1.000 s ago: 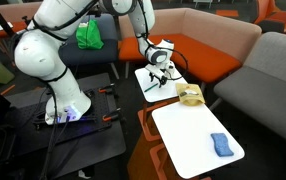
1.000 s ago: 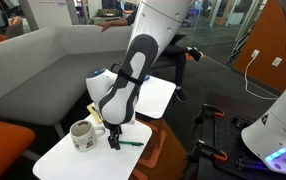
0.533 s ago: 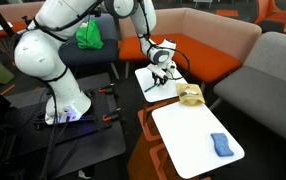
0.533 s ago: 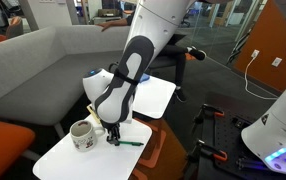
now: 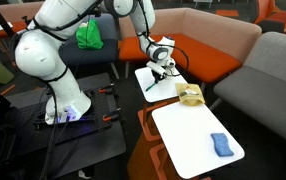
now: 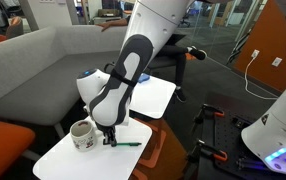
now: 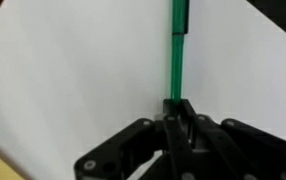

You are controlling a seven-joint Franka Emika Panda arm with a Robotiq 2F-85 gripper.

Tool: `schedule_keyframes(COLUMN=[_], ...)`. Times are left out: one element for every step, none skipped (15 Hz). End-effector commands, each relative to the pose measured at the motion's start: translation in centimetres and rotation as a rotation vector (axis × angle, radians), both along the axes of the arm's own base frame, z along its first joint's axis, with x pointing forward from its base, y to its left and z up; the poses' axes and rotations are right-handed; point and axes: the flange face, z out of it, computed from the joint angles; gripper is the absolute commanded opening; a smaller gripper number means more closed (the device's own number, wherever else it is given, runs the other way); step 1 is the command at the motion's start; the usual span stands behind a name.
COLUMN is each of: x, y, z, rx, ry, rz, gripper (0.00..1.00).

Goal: Pick up the pen from the table and put it in the cup.

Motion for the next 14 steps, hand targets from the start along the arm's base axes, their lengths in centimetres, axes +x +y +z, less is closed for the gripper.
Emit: schedule_keyframes(x=[0.0,0.0,-0.2,-0.5,-1.1,-1.7,-2.5,-3.1,-3.7,-4.4,-4.7,-5.0,-4.9,-4.6], y=[0.1,0.0,-0.3,-0.5,-1.0,-1.5,-2.0,-2.5,-3.0,-3.4,-3.7,-3.9,-3.9,-3.9], z=[2.2,3.1,4.3,5.3,6.4,7.4,8.4,9.1,9.8,10.4,11.0,11.5,11.9,12.3], rx=[0.016,0.029,0.051,0.065,0.071,0.077,0.090,0.101,0.109,0.121,0.140,0.154,0.180,0.206], ry=[-0.065,-0.095,-0.141,-0.179,-0.204,-0.224,-0.243,-0.253,-0.255,-0.260,-0.275,-0.302,-0.345,-0.391], rz=[0.009,0.026,0.066,0.117,0.174,0.230,0.274,0.310,0.329,0.348,0.370,0.379,0.391,0.401], gripper=[0.03,0.03,0.03,0.03,0.03,0.03,0.03,0.03,0.03,0.03,0.03,0.03,0.03,0.03])
